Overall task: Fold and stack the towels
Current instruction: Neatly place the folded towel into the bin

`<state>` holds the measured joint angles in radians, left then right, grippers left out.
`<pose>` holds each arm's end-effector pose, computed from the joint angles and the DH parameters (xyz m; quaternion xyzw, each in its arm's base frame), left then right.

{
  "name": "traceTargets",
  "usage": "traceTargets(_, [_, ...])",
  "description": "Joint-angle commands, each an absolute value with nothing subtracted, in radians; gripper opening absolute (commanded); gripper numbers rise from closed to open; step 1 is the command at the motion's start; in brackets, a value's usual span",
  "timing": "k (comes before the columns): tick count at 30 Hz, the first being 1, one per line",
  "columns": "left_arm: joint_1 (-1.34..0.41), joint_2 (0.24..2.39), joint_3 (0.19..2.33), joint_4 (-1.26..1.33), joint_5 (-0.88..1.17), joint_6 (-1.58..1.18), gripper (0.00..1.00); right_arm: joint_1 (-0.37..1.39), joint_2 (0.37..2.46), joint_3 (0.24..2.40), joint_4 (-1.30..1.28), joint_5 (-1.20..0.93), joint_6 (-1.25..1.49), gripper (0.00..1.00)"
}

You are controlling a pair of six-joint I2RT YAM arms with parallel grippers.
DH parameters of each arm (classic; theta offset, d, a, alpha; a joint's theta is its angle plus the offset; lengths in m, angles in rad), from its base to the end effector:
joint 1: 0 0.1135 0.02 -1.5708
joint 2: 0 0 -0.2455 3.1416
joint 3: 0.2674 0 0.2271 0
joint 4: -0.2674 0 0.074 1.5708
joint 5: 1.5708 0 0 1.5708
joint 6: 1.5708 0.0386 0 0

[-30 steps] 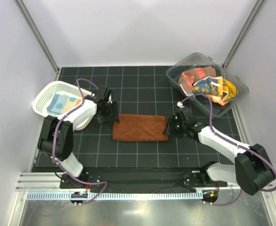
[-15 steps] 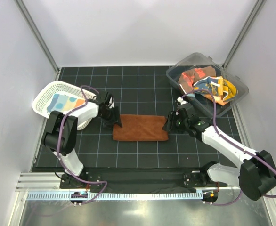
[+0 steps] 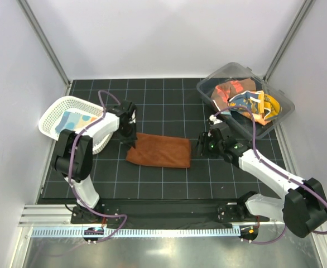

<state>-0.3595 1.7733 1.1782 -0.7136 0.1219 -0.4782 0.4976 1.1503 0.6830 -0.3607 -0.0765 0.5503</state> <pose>0.2918 -0.1147 0.1724 -0.0507 0.9883 -0.1082 0.0946 0.1905 0.1069 0.2097 0.0107 0.9312 0.2123 0.2962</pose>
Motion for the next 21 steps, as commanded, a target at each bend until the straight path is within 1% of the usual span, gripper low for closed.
traceTargets(1, [-0.356, 1.701, 1.285, -0.906, -0.096, -0.375, 0.00, 0.503, 1.120, 0.715, -0.348, -0.066, 0.532, 0.52])
traceTargets(6, [-0.357, 1.663, 1.368, -1.054, -0.314, -0.279, 0.00, 0.503, 1.123, 0.724, -0.345, -0.077, 0.529, 0.53])
traceTargets(7, [-0.357, 1.651, 1.373, -1.066, -0.415, -0.261, 0.00, 0.503, 1.126, 0.729, -0.344, -0.080, 0.526, 0.53])
traceTargets(8, [-0.357, 1.643, 1.379, -1.080, -0.463, -0.235, 0.00, 0.503, 1.126, 0.729, -0.338, -0.083, 0.526, 0.53])
traceTargets(13, [-0.353, 1.577, 1.401, -1.094, -0.616, -0.219, 0.00, 0.503, 1.132, 0.741, -0.333, -0.103, 0.517, 0.54])
traceTargets(14, [-0.353, 1.566, 1.402, -1.103, -0.753, -0.253, 0.00, 0.503, 1.132, 0.741, -0.328, -0.107, 0.518, 0.54])
traceTargets(16, [-0.341, 1.554, 1.391, -1.094, -0.851, -0.236, 0.00, 0.502, 1.132, 0.745, -0.325, -0.113, 0.511, 0.54])
traceTargets(18, [-0.318, 1.533, 1.379, -1.025, -0.880, -0.165, 0.00, 0.502, 1.129, 0.746, -0.325, -0.121, 0.505, 0.54])
traceTargets(21, [-0.255, 1.513, 1.384, -0.909, -0.829, -0.109, 0.00, 0.503, 1.121, 0.741, -0.319, -0.117, 0.491, 0.54])
